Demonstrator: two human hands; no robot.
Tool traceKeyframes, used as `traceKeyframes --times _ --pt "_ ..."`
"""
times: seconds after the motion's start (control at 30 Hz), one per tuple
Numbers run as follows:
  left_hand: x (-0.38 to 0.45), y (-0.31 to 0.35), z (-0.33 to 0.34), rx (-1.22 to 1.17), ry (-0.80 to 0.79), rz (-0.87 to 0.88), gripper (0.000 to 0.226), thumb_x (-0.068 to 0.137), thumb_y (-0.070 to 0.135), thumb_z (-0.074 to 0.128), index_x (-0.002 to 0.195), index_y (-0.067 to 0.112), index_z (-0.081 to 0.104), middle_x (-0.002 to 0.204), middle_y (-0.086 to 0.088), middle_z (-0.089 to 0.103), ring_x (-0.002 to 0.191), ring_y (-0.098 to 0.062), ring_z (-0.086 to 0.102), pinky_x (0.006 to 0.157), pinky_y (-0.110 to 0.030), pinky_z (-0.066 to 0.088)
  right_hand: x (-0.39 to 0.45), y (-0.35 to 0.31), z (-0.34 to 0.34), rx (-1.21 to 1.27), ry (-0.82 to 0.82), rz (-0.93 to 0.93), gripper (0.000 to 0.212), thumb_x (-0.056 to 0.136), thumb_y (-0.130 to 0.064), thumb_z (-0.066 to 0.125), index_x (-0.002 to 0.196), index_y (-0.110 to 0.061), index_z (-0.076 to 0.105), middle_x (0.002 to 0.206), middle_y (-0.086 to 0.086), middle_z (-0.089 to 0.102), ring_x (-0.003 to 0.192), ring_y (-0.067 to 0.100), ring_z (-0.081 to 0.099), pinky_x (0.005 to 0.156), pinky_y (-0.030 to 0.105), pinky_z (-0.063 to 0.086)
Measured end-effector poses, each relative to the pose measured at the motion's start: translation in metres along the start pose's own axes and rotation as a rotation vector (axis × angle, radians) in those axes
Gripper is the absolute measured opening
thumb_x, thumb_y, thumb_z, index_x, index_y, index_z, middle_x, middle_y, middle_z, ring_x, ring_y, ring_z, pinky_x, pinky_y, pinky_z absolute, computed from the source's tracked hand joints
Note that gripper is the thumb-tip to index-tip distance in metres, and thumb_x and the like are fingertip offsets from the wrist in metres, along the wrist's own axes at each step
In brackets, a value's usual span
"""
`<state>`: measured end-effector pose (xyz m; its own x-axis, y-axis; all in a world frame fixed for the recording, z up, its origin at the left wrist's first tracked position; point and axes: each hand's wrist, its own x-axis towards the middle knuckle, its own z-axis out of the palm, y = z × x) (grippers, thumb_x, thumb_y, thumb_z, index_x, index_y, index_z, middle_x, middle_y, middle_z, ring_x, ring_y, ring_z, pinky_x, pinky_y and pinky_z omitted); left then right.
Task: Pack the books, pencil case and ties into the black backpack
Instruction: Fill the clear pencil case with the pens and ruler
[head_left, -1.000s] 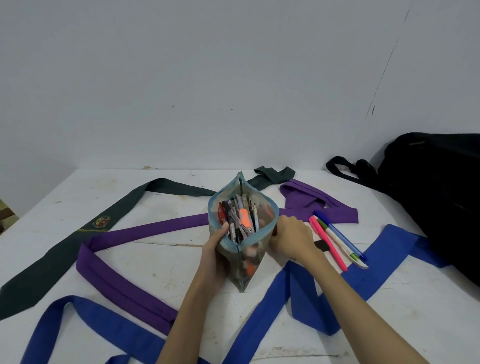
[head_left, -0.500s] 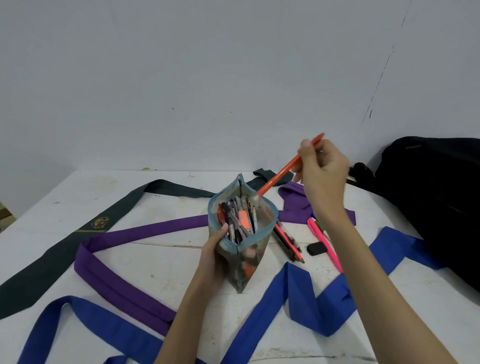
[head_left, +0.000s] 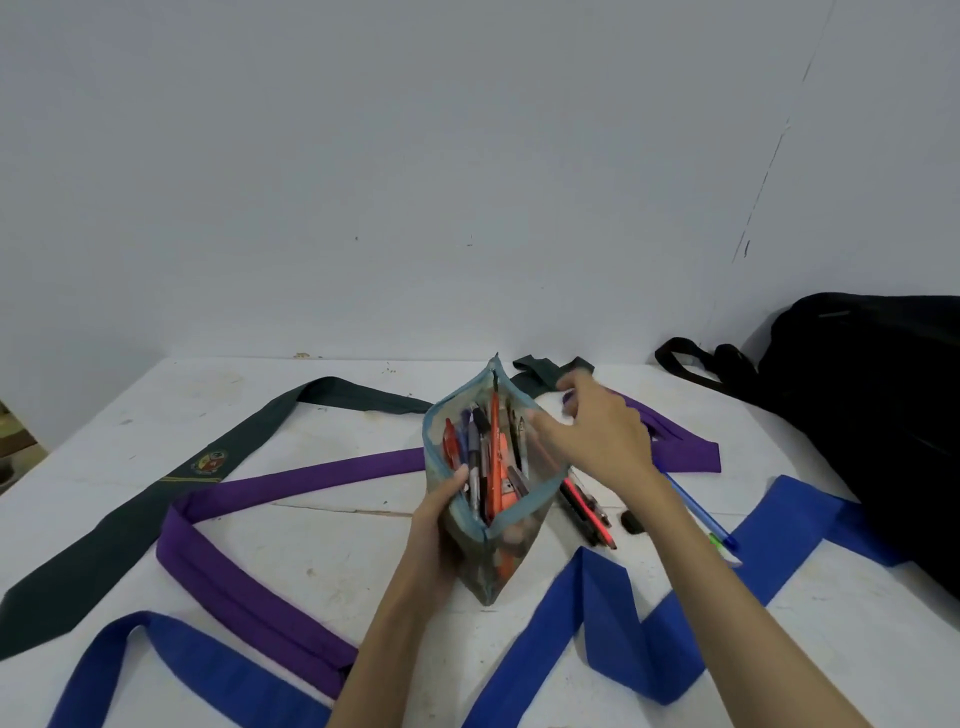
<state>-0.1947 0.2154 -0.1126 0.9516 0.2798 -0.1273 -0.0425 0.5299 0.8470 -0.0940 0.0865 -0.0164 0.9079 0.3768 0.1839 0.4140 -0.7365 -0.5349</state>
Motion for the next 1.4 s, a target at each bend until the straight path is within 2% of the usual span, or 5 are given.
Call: traceKeyframes --times 0.23,0.6,0.87,1.13,1.4 --pt "0.020 0.009 0.026 0.274 -0.103 0.252 0.084 0.071 0.038 0.072 0.142 0.042 0.026 0.135 0.003 0.051 0.122 -0.017 0.054 0.094 -0.043 0.052 0.008 0.003 -0.007 0.484 0.157 -0.030 0.020 0.093 -0.003 0.048 0.084 0.002 0.065 0.070 0.020 0.068 0.043 0.006 0.056 0.059 0.041 0.053" --pt "0.026 -0.004 0.005 -0.031 -0.066 0.131 0.085 0.058 0.025 0.072 0.137 0.019 0.040 0.129 -0.022 0.053 0.114 -0.036 0.057 0.084 -0.045 0.055 0.011 0.030 0.000 0.697 0.013 0.087 0.032 0.096 -0.032 0.050 0.086 -0.009 0.070 0.070 0.005 0.068 0.057 0.019 0.062 0.053 0.030 0.052" --pt "0.025 -0.005 0.001 -0.065 -0.065 0.048 0.098 0.050 0.029 0.078 0.138 0.014 0.040 0.128 -0.023 0.053 0.104 -0.028 0.061 0.073 -0.035 0.055 -0.001 0.063 0.036 -0.250 -0.294 0.096 0.018 0.092 -0.033 0.054 0.089 -0.015 0.051 0.077 -0.001 0.055 0.067 0.013 0.050 0.055 0.024 0.038" --pt "0.023 -0.005 0.001 -0.042 -0.047 0.054 0.099 0.049 0.030 0.077 0.139 0.012 0.039 0.124 -0.021 0.055 0.101 -0.027 0.063 0.070 -0.031 0.055 0.013 0.072 0.056 -0.083 -0.398 0.200 0.020 0.091 -0.030 0.056 0.084 -0.012 0.052 0.071 0.002 0.054 0.062 0.015 0.049 0.059 0.028 0.043" --pt "0.024 -0.005 0.002 -0.022 -0.050 0.058 0.103 0.046 0.034 0.080 0.138 0.016 0.038 0.129 -0.023 0.052 0.112 -0.034 0.056 0.077 -0.036 0.056 0.011 0.055 0.010 0.370 0.147 0.265 0.024 0.092 -0.022 0.057 0.078 -0.004 0.064 0.065 0.005 0.063 0.060 0.017 0.057 0.062 0.034 0.050"
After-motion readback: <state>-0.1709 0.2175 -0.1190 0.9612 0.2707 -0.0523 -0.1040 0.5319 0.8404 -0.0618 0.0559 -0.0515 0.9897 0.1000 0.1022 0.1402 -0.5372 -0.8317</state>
